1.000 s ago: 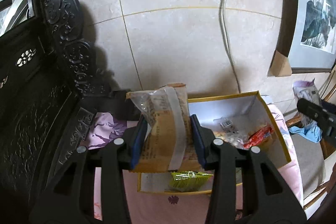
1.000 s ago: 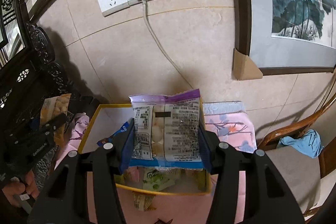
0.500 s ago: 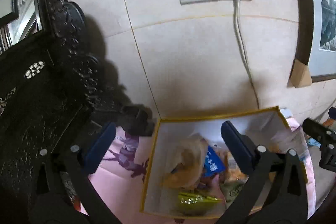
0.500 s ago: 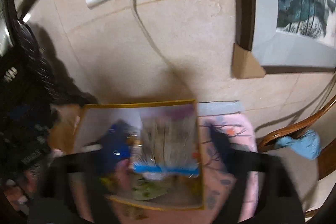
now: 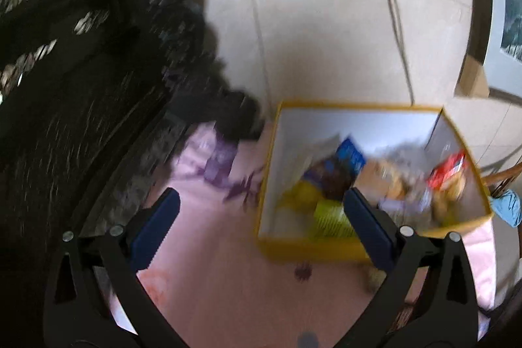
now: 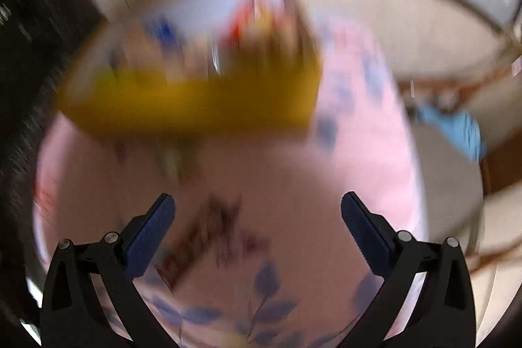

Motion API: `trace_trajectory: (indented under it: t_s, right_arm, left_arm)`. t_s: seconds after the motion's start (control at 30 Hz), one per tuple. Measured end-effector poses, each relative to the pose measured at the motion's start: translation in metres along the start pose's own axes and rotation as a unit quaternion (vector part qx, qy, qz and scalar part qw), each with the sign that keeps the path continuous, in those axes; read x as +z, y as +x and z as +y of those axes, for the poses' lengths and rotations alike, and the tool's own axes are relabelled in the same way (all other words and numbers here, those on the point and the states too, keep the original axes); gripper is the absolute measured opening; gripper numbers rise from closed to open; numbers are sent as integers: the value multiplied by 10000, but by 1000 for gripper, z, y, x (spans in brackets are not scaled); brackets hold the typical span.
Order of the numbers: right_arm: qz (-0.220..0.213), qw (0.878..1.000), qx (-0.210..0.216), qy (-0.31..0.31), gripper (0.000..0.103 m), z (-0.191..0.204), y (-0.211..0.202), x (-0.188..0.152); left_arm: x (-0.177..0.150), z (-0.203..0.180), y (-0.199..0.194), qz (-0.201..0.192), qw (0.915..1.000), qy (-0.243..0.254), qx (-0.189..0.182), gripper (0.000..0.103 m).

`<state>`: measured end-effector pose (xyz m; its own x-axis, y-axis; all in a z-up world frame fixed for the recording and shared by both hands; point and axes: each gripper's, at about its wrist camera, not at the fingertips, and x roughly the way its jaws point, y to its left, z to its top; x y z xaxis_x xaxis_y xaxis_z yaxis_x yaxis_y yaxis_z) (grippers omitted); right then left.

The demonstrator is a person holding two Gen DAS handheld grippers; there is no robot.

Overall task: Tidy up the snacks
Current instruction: 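Grasp the brown chocolate bar with the right tool while the left tool grasps the white printed bag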

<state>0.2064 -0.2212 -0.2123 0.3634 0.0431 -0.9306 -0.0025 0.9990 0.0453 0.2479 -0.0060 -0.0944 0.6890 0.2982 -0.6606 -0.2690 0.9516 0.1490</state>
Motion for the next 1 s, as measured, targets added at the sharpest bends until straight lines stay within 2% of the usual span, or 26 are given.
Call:
trace_trajectory:
  t_s: [0.07,0.13,0.17,0.2,0.23,0.27,0.3,0.33,0.37,0.43,0.47,0.53,0.67,0.8,0.87,0.9,0.93,1.0]
  right_arm:
    - [82,9995,105,287,102,11,20,-16]
    - [-94,9979,-41,633,102,24,38,-27]
    - [-279,9977,-209,585,102,29,38,-28]
    - [-480,9973,-476,283,102,39,41,-29]
    - [-544,9972,-509,35,100,44,44,-29]
    - [-646,9972,-358,-67,86,43,41,-29]
    - [-626,9972,-334,-215,77,43,37,-29]
    - [-576,9974,-258,-352,52,42,34,-29]
    - [-402,9980,-207,-452,34,37,29,-29]
    - [-202,9987,-162,-439,24,22,25,-33]
    - [-110,9995,-123,-275,24,4,21,-39]
    - [-24,10000,-44,66,24,-25,15,-47]
    - [32,9979,-445,473,24,-77,4,-64]
    - [114,9970,-480,598,24,-103,-1,-74]
    - [149,9976,-442,519,24,-104,-2,-74]
    - [174,9977,-433,500,24,-106,-1,-70]
    - [194,9977,-420,488,24,-107,-1,-70]
    - [221,9980,-392,447,24,-106,-1,-67]
  left_arm:
    - [-18,0,0,136,9999,98,34,101]
    - [-38,-1,1,283,9991,276,122,101]
    - [-44,-3,1,312,9988,348,154,101]
    - [-52,-7,2,342,9981,504,122,101]
    - [-56,-12,4,362,9973,634,89,101]
    - [-63,-21,6,378,9958,839,26,101]
    - [-66,-27,7,371,9948,951,-10,101]
    - [-71,-34,8,353,9938,1050,-37,101]
    - [-76,-41,9,337,9935,1084,-72,101]
    - [-91,-60,12,399,9928,1068,-368,101]
    - [-100,-72,14,535,9907,1086,-619,101]
    - [-111,-90,19,641,9876,1143,-861,101]
    - [-124,-127,35,862,9827,1377,-895,101]
    - [-119,-147,46,586,9863,1348,-743,101]
    - [-118,-153,62,854,9847,1328,-739,101]
    - [-119,-154,71,1032,9831,1221,-892,101]
    - [-120,-153,77,1150,9819,1091,-1038,98]
    - [-123,-151,88,1435,9766,920,-1313,67]
